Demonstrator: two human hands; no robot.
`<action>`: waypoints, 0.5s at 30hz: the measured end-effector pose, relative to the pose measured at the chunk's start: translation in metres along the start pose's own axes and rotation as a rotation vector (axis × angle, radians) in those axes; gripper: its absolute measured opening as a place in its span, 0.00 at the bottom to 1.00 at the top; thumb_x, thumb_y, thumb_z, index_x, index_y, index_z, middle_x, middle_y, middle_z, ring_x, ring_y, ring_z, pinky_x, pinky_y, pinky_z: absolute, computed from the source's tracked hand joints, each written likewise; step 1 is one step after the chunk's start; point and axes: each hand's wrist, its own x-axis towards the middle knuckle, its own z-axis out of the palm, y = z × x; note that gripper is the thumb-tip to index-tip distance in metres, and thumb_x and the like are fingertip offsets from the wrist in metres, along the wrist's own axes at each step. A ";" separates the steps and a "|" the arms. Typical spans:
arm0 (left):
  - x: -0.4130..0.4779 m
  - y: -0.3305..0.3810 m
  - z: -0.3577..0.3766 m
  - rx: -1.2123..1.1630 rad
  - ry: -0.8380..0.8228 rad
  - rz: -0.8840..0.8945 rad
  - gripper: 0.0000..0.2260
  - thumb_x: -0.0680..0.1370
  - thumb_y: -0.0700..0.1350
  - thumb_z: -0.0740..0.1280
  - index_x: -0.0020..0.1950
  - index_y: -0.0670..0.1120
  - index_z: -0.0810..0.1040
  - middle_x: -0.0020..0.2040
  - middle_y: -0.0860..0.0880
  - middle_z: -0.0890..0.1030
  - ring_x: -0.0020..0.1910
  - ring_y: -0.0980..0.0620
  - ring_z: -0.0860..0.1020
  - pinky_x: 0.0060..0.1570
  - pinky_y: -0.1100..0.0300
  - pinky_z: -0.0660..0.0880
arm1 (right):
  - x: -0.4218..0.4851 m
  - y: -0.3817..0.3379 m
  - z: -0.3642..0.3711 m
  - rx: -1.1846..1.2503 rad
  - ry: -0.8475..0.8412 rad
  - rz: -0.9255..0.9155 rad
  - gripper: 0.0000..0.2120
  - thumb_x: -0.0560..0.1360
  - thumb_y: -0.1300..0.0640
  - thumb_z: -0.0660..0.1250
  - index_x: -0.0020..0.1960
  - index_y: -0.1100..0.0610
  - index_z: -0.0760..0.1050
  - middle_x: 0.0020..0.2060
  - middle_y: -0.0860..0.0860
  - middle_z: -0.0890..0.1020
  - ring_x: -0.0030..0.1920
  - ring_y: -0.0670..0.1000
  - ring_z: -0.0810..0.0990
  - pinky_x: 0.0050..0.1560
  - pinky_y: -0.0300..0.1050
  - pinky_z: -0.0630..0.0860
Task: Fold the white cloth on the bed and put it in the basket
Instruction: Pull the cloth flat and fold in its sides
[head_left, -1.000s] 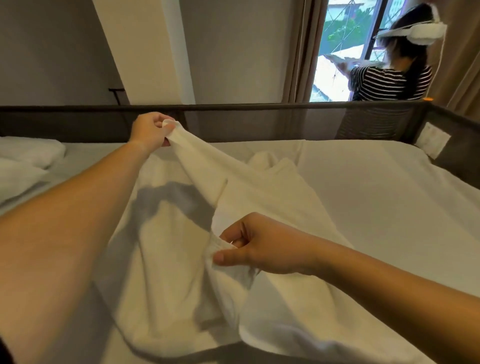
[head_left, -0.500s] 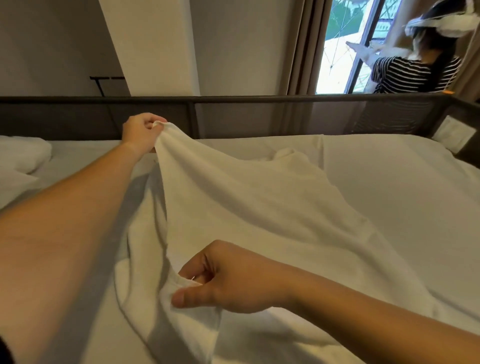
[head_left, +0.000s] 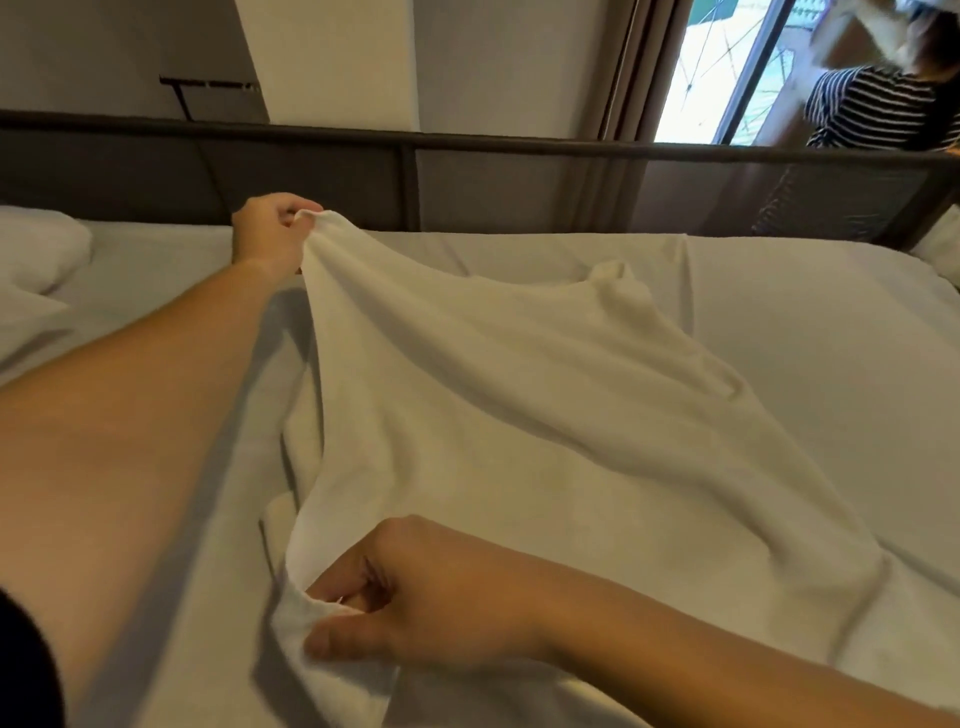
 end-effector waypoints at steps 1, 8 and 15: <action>-0.001 -0.006 0.002 0.005 -0.010 0.003 0.11 0.85 0.43 0.66 0.64 0.51 0.85 0.61 0.48 0.83 0.56 0.50 0.80 0.49 0.54 0.81 | 0.002 0.004 0.003 -0.014 -0.016 0.010 0.23 0.82 0.57 0.72 0.33 0.61 0.65 0.28 0.52 0.64 0.30 0.48 0.61 0.32 0.46 0.60; -0.007 -0.040 0.002 -0.009 -0.074 -0.043 0.12 0.84 0.44 0.66 0.63 0.52 0.86 0.60 0.46 0.84 0.58 0.46 0.81 0.63 0.47 0.81 | 0.010 0.021 0.011 -0.013 -0.055 0.060 0.14 0.82 0.56 0.71 0.41 0.62 0.77 0.29 0.49 0.68 0.29 0.46 0.66 0.33 0.37 0.65; -0.013 -0.048 -0.006 -0.029 -0.100 -0.129 0.13 0.84 0.39 0.66 0.66 0.50 0.84 0.61 0.45 0.83 0.54 0.42 0.85 0.52 0.47 0.85 | 0.015 0.034 0.019 0.016 -0.076 0.164 0.13 0.81 0.55 0.72 0.66 0.53 0.84 0.41 0.45 0.86 0.39 0.36 0.81 0.47 0.27 0.74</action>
